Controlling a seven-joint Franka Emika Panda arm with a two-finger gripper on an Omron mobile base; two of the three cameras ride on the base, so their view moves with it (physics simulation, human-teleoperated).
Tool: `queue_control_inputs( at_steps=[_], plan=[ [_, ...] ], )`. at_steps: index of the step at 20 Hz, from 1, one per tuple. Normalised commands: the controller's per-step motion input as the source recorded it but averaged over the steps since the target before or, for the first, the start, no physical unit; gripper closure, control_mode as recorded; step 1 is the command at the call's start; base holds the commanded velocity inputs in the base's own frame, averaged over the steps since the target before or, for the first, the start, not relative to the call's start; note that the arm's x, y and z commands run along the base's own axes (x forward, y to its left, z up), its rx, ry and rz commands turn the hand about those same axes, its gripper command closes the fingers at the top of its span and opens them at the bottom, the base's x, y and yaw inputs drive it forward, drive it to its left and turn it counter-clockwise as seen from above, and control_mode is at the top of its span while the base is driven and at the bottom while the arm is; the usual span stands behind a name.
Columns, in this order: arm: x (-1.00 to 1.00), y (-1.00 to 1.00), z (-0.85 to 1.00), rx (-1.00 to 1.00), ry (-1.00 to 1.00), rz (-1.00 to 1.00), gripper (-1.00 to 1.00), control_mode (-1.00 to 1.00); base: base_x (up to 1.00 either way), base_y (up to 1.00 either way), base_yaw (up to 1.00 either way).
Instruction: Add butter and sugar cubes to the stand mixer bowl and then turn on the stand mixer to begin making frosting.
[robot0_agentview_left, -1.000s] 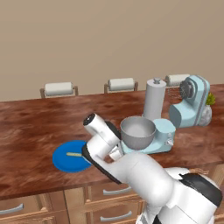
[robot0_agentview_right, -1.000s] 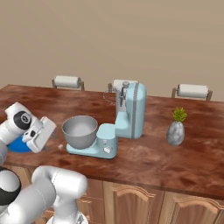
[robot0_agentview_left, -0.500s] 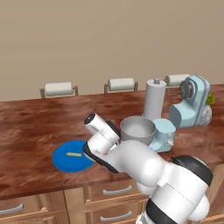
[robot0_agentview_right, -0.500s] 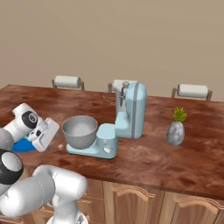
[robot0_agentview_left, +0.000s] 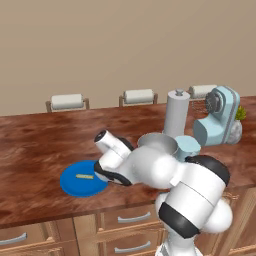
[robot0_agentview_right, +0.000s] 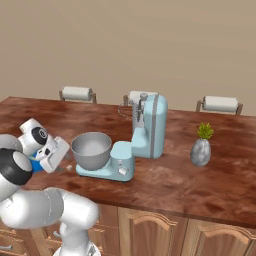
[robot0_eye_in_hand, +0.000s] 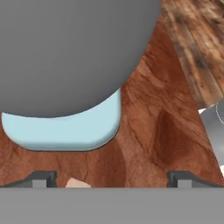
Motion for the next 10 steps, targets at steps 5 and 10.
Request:
queue_control_inputs(
  at_steps=[5,10],
  plan=[
    [0.08,0.05,-0.26,-0.02,0.01,0.0,-1.0,-1.0,0.0,0.0,0.0],
    [0.02,0.03,-0.32,-0.04,0.0,0.0,-1.0,-1.0,0.0,0.0,0.0]
  ],
)
